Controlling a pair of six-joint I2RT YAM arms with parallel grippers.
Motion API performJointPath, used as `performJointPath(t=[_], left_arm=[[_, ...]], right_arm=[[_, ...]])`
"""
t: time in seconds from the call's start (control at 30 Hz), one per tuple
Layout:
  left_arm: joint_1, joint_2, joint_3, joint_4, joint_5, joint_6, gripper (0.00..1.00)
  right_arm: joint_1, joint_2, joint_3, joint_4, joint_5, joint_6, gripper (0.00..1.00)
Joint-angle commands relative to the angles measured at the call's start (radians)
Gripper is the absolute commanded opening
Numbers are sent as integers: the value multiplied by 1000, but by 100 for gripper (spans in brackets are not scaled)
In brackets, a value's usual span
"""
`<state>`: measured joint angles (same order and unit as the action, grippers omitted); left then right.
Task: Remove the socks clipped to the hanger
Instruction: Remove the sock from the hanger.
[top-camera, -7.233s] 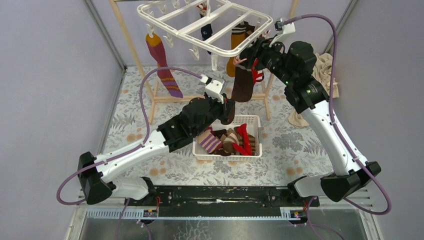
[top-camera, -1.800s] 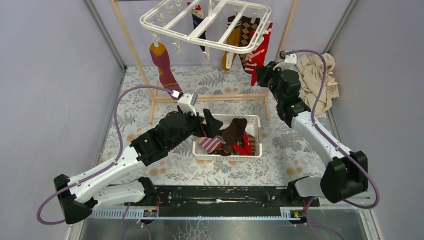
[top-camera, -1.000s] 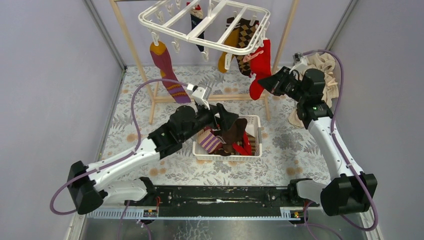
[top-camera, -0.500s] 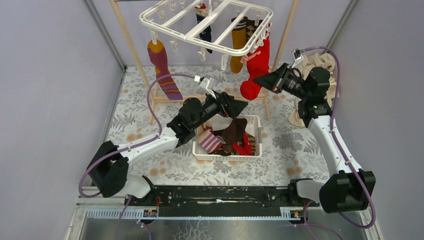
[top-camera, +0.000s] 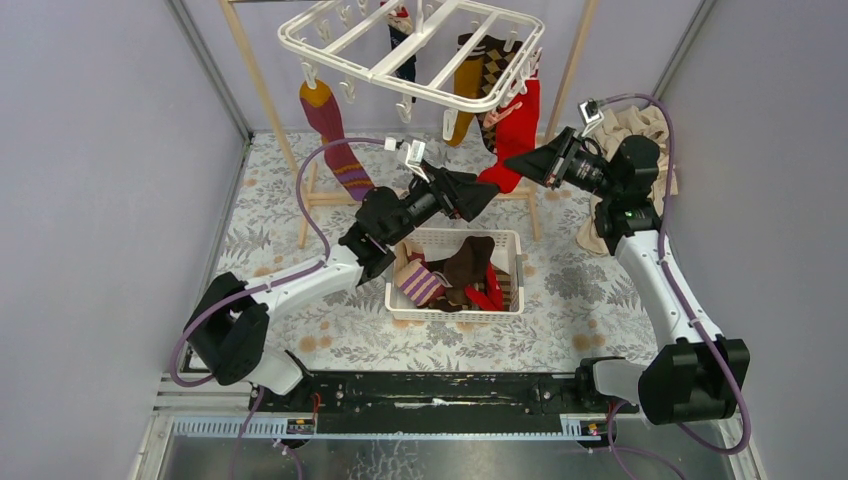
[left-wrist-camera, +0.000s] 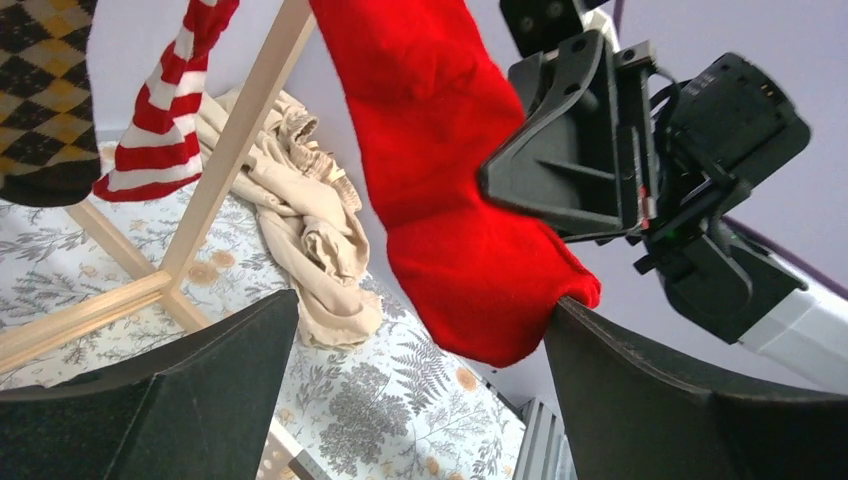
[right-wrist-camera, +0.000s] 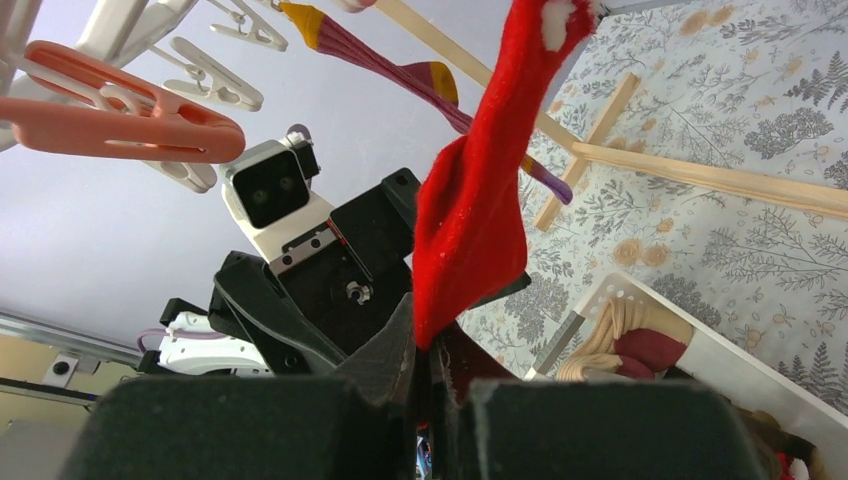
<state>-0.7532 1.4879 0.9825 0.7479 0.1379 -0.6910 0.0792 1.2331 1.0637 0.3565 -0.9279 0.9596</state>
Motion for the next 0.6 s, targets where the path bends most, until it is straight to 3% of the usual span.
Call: performJointPath(t=[0.0,0.23,0.47,0.57], left_arm=[[10,-9,27,100,23,-27,98],[12,-10,31,93,40,-39,97],[28,30,74,83,88,-66,61],[32,46,97,75,97,-69,56]], right_arm=[[-2,5,-9,63,-31,13,5],[-2,16,-14,67,-31,11,5],[-2,25,-11,85,-43,25,4],[-3,27,-12,85,-49,25,4]])
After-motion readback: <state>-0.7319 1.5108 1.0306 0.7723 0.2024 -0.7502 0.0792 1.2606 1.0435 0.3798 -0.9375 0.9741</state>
